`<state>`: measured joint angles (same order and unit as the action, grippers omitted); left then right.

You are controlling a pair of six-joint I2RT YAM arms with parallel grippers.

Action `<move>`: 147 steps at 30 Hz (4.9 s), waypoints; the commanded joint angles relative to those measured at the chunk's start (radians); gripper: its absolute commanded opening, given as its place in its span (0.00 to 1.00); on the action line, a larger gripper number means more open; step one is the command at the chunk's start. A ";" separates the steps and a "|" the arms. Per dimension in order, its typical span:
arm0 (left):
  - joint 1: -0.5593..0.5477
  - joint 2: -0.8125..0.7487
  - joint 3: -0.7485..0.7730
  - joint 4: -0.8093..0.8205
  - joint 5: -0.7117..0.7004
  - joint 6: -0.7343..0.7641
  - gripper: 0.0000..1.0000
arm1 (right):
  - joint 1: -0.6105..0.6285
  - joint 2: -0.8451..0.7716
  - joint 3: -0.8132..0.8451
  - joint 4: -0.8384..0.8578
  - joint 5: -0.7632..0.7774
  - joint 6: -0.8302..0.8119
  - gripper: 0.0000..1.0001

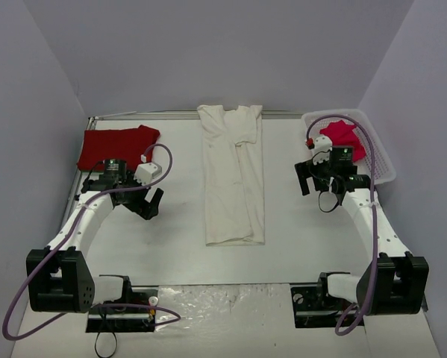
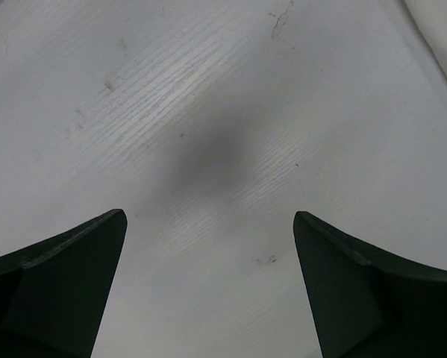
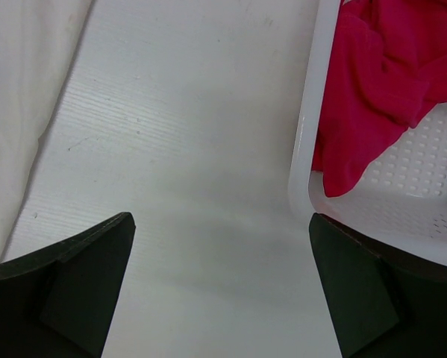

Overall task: Fold and stack the t-shirts
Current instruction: Grab the bottom of the folded rectangular tshirt with both arms

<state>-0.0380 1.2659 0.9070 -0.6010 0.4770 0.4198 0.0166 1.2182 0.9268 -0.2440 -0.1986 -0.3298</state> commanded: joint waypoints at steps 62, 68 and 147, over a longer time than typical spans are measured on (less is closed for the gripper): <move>-0.779 0.043 0.020 0.039 -0.317 0.146 0.94 | -0.012 0.096 -0.006 -0.003 0.090 -0.009 1.00; -0.898 0.064 -0.014 0.141 -0.344 0.163 0.94 | -0.053 0.093 -0.011 -0.005 0.074 -0.011 1.00; -0.761 0.351 0.136 0.001 0.043 0.155 0.02 | -0.050 -0.058 -0.014 -0.127 -0.326 -0.193 1.00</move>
<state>-0.8192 1.5997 0.9848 -0.4976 0.4225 0.5869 -0.0563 1.2232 0.9390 -0.3222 -0.4187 -0.4229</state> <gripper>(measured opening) 0.061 0.999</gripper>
